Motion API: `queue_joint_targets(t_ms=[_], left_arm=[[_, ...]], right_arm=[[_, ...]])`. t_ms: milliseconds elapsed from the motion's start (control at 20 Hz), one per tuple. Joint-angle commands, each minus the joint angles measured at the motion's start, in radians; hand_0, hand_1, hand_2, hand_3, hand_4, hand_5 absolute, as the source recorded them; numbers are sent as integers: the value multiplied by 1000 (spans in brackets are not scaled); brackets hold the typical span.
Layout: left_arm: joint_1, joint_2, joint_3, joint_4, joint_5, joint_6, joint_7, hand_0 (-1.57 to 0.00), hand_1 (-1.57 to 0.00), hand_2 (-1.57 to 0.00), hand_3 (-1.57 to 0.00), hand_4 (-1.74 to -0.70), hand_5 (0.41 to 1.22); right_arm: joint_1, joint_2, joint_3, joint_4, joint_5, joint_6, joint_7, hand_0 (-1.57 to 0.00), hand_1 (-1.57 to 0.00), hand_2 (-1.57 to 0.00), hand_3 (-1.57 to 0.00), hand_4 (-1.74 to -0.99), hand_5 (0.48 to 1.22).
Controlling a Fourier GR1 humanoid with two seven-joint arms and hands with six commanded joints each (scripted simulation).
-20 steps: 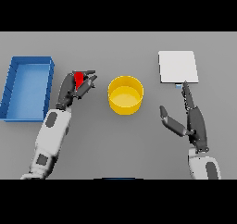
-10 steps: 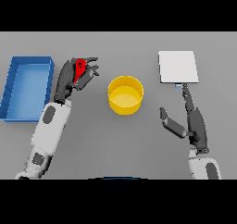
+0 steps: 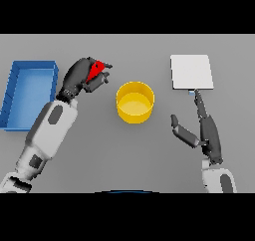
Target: Pick up the red beaker and tilt it to pour out 1 green nut into yellow bowl. Pick up the yellow bowl and place it on the metallic measuring scale.
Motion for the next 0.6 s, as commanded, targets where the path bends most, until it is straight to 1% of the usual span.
queue_joint_targets(t_ms=[0,100,150,200,250,400,450,500,550], left_arm=[[-13,12,-33,8,-41,0,21,-1568,-1568,-1568,-1567,-1737,1128],[-56,33,-105,26,-125,-13,76,-1569,-1569,-1569,-1568,-1738,1133],[-77,49,-145,34,-170,-21,77,-1569,-1569,-1569,-1569,-1739,1132],[-97,58,-182,48,-211,-26,84,-1570,-1570,-1570,-1569,-1739,1127],[-114,79,-215,46,-247,-42,91,-1570,-1570,-1570,-1570,-1740,1145],[-161,102,-296,54,-322,-81,106,-1570,-1570,-1570,-1570,-1740,1182],[-179,114,-313,63,-341,-91,99,-1571,-1571,-1571,-1570,-1740,1190],[-204,114,-334,72,-359,-109,102,-1571,-1571,-1571,-1571,-1691,1196],[-227,118,-360,81,-379,-129,90,-1571,-1571,-1571,-1571,-1649,1201]], right_arm=[[7,-5,-6,-1,-7,3,-5,1,1,1,1,-1254,683],[1,-7,-7,-14,-15,10,2,1,1,1,1,-1254,687],[-1,-9,-10,-17,-24,16,11,1,1,1,1,-1255,689],[14,-6,-2,-24,-19,17,-5,1,1,1,1,-1256,690],[19,-10,-1,-33,-23,23,0,1,1,1,1,-1262,694],[-2,0,1,-17,-9,10,23,1,1,1,1,-1274,702],[8,1,6,-23,-7,12,6,1,1,1,1,-1274,704],[10,-1,4,-31,-7,10,12,1,1,1,1,-1282,705],[6,8,8,-26,-7,9,22,1,1,1,1,-1284,705]])
